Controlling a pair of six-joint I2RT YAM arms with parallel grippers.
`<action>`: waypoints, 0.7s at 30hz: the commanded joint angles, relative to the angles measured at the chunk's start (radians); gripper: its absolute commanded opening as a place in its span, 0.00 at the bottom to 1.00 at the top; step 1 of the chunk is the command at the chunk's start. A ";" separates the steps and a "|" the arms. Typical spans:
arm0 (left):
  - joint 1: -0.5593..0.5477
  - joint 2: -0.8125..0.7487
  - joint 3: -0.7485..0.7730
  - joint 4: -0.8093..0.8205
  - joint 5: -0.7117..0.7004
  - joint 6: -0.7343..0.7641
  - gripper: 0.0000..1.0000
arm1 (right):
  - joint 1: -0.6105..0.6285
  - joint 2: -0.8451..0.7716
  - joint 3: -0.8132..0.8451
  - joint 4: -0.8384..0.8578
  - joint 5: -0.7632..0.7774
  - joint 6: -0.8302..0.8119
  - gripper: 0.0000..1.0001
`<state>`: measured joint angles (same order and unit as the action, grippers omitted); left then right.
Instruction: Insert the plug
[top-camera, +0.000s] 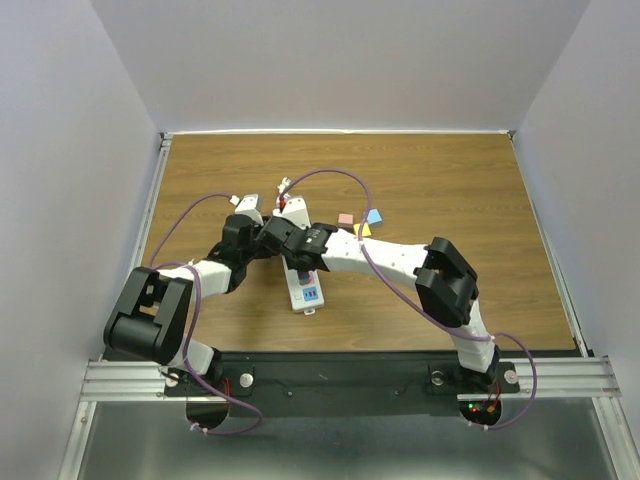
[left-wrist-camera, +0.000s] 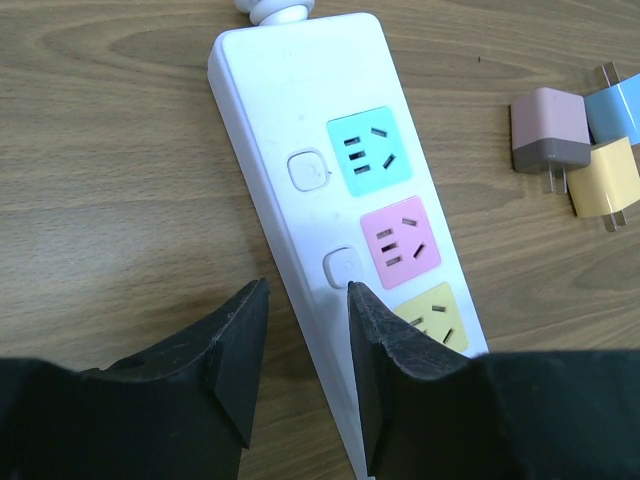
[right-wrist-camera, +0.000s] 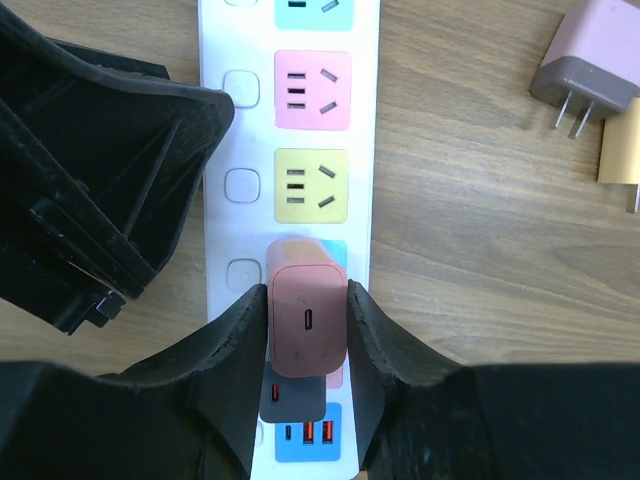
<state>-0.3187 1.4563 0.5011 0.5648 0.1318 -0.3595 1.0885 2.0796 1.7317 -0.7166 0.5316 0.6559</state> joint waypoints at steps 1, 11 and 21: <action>-0.005 -0.001 0.019 0.030 0.012 0.014 0.48 | 0.028 0.005 -0.054 -0.067 -0.070 0.045 0.00; -0.005 -0.001 0.020 0.029 0.012 0.017 0.47 | 0.028 0.056 -0.046 -0.069 -0.081 0.036 0.00; -0.005 -0.002 0.020 0.026 0.011 0.017 0.47 | 0.028 0.115 -0.055 -0.069 -0.111 0.025 0.00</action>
<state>-0.3191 1.4578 0.5011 0.5648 0.1318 -0.3565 1.0954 2.0853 1.7206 -0.7059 0.5213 0.6685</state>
